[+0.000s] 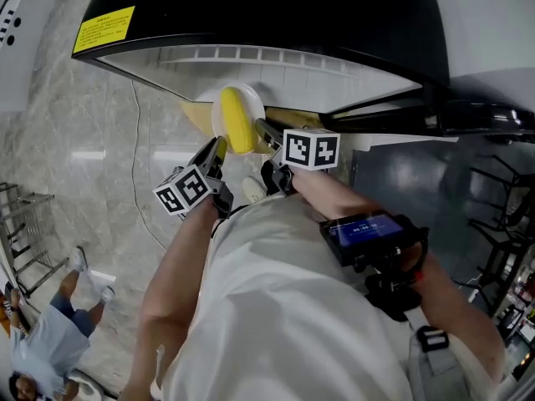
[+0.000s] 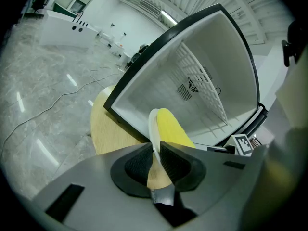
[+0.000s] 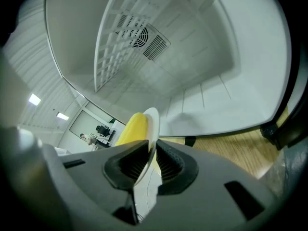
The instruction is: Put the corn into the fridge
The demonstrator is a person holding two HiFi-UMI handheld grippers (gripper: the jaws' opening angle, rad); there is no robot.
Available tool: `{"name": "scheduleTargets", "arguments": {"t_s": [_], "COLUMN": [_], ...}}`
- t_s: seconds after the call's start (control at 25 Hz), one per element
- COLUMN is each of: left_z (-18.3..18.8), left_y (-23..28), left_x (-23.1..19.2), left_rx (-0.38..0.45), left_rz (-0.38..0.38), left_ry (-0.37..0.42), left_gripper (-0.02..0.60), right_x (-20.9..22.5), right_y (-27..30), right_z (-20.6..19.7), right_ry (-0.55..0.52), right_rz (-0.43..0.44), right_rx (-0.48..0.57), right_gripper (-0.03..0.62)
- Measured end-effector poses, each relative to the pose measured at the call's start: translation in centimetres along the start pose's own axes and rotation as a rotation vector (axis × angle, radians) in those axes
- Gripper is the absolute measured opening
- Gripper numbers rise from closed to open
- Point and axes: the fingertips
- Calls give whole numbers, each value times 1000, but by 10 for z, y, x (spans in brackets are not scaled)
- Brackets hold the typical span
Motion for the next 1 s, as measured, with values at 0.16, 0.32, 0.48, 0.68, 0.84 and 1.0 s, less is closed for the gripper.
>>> {"name": "scheduleTargets", "arguments": {"t_s": [0.16,0.32,0.48,0.68,0.84,1.0], "left_z": [4,6,11,7,8,9], "left_y": [12,18,22,26,33,35], "left_x": [-10,-17,-14,-12,-20,-27], "left_rx": [17,19,25,37,46,51], "left_rz": [17,32,34,33,39,50], "left_ry": [-11,-19,-16,-36,-45,-47], "left_gripper": [55,55,55,55,55,55], "right_x": [11,16,19,23,29,31], "right_y": [16,22,25,22,30,38], "right_z": [0,0,3,4,5,2], "right_ry": [3,5,4,-17,-49,-64], "right_rz": [8,0,-10,-22,-35,-40], "right_rx": [-19,-20,-17,-34,-48,-63], "right_gripper": [54,54,54,54,54,54]}}
Point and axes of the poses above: the fingertips, and each gripper's own axes: y forward along the fingers, x to its right, z out of its top, and after that the axes turned 13 degrees about -y, right-handed
